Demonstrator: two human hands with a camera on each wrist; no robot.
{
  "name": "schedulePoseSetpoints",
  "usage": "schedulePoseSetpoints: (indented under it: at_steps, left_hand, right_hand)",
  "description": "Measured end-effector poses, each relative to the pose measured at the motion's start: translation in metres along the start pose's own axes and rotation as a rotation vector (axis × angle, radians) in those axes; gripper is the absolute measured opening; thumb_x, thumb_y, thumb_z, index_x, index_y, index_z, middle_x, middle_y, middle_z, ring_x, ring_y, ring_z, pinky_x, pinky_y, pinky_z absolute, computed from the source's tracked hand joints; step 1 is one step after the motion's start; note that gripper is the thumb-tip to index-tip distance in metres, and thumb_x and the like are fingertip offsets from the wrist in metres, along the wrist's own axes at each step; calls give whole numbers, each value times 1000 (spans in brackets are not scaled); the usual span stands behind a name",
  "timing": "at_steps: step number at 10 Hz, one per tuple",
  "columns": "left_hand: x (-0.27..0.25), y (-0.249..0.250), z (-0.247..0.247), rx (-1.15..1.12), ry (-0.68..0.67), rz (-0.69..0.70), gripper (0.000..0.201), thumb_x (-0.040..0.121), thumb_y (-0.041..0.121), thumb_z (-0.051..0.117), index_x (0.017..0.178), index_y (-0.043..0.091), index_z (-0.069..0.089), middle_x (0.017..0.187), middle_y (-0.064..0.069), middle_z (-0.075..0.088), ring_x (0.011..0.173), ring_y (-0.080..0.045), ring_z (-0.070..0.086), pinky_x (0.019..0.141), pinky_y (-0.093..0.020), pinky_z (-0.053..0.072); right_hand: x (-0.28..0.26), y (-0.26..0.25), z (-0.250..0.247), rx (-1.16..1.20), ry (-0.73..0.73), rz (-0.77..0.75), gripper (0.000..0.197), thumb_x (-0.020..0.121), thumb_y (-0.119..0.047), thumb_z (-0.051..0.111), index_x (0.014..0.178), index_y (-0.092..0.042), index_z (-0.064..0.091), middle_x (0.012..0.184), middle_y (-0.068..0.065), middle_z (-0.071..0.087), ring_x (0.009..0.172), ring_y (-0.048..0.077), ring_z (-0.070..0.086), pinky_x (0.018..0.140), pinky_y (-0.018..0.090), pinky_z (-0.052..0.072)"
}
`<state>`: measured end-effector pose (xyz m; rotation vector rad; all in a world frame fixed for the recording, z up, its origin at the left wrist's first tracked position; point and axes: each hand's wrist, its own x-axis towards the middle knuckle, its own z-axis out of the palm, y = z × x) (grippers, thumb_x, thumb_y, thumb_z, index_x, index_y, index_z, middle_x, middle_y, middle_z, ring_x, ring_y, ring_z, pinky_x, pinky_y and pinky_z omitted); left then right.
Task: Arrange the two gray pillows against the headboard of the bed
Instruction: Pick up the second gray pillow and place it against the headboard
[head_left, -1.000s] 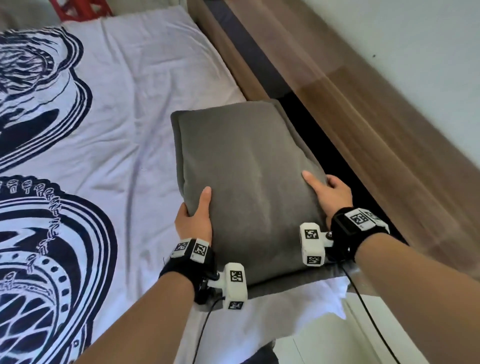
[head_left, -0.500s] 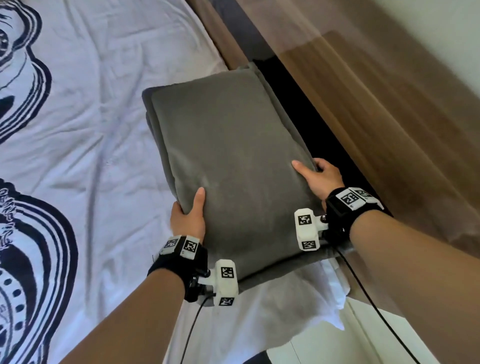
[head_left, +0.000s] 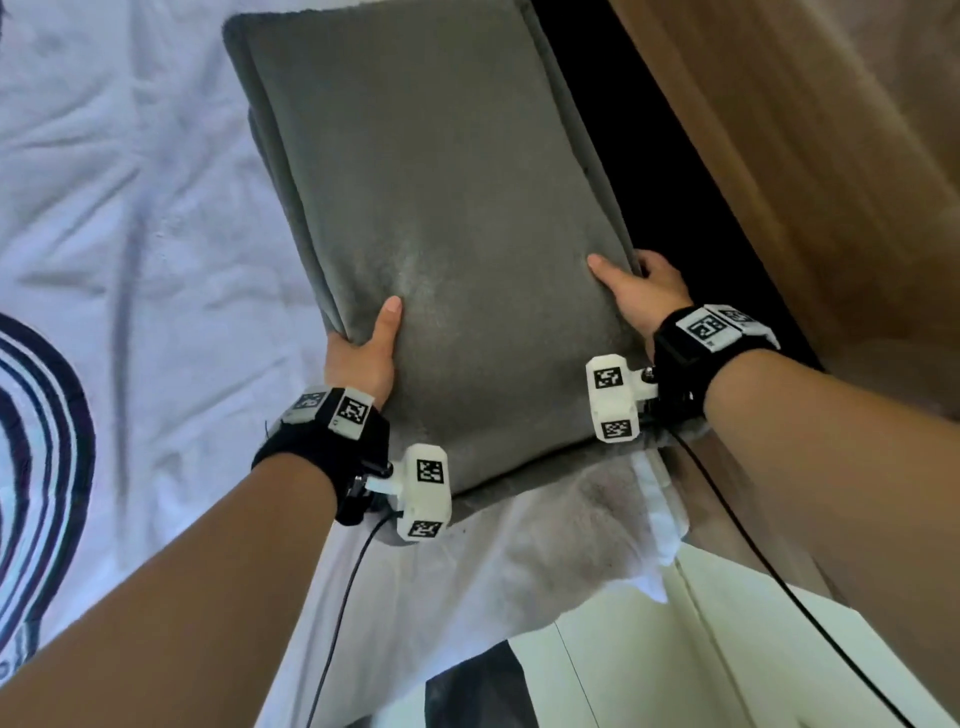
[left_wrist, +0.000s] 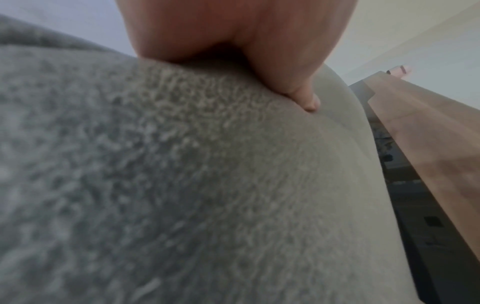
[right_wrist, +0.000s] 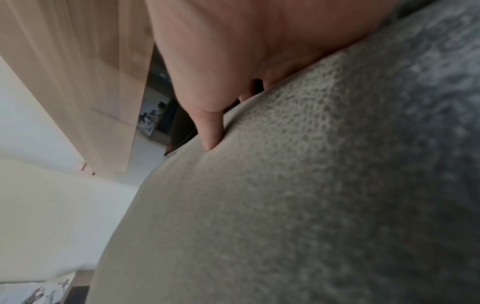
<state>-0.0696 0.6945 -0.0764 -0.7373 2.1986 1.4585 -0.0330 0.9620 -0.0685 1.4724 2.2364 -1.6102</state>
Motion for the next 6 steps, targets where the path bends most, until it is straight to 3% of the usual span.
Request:
schedulePoseSetpoints:
  at_steps: [2,3,4,5,6]
  left_hand:
    - [-14,9,-16,93,-62,-32,76,88,58,57,142,5,46,142,-13,54,128,-32,52,84,-25,36]
    - [-6,16,-30,84,-63,-94,74,90,61,51,133,1,55,137,-19,58,121,-36,57,92,-31,45]
    - [-8,19,-51,5,-131,-160,68,90,59,47,135,7,55,139,-16,57,124,-34,57,100,-43,48]
    - [-17,33,-78,-120,-130,-206,67,91,57,48,140,11,49,143,-12,53,112,-25,55,90,-39,44]
    - [-37,48,-105,-274,-78,-259,46,94,47,53,122,12,59,119,-12,62,94,-20,55,88,-37,44]
  right_hand:
    - [-17,-14,-10,78,44,61,71,72,-47,78,131,-12,65,129,4,69,116,24,65,103,41,51]
    - [-20,-28,-13,190,73,159,76,60,-48,81,124,-8,70,119,8,74,106,29,71,96,47,56]
    - [-33,-30,-14,316,77,259,78,48,-45,83,117,-10,73,106,8,77,91,32,75,87,52,59]
    - [-65,-42,-7,345,5,250,88,46,-50,80,125,-14,69,121,1,74,105,24,70,95,45,56]
    - [-111,-64,2,354,-117,252,68,79,-45,72,138,-14,58,140,3,60,127,22,55,96,39,44]
